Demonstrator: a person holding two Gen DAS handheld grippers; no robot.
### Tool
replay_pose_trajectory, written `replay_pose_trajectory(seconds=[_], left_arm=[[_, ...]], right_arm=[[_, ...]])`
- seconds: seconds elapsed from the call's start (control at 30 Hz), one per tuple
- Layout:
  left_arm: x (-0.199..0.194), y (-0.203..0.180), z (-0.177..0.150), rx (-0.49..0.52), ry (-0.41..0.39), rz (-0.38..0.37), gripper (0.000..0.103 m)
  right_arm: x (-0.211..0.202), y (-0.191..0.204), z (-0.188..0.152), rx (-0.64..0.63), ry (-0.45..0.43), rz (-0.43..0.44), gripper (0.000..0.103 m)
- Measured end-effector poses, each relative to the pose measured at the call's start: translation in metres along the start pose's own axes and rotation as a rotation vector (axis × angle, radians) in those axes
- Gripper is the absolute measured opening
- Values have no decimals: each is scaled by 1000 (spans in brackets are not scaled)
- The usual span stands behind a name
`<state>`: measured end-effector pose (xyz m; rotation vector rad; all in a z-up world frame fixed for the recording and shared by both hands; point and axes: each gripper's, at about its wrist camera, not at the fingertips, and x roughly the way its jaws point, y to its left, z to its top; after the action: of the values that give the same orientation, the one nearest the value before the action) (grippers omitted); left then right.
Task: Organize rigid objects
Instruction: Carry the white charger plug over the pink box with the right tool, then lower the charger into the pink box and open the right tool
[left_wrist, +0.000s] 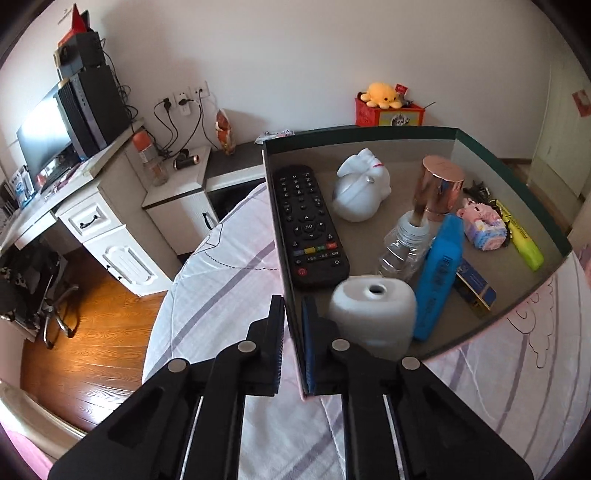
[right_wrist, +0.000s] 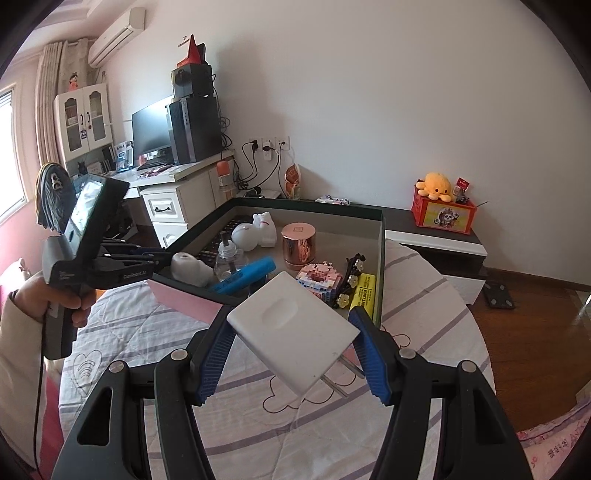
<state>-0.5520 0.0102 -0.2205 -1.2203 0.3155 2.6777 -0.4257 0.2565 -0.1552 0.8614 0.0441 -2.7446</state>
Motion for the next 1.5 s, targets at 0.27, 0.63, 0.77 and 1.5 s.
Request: replay_pose_trajectory(seconds=[0.27,0.63,0.77,1.5], left_arm=[[3,-2,3,20,9,9,9],[5,0,5,19,10,2,10],[6,-1,4,16,11,1,10],[6,-1,3,23,6,2,10]], right_arm=[[9,-4,13,-15,0,-15,64],[65,-9,54,-50,45,-13,64],[96,-6,57,-47,97,9,64],[151,-2,35,-11,230,75,65]])
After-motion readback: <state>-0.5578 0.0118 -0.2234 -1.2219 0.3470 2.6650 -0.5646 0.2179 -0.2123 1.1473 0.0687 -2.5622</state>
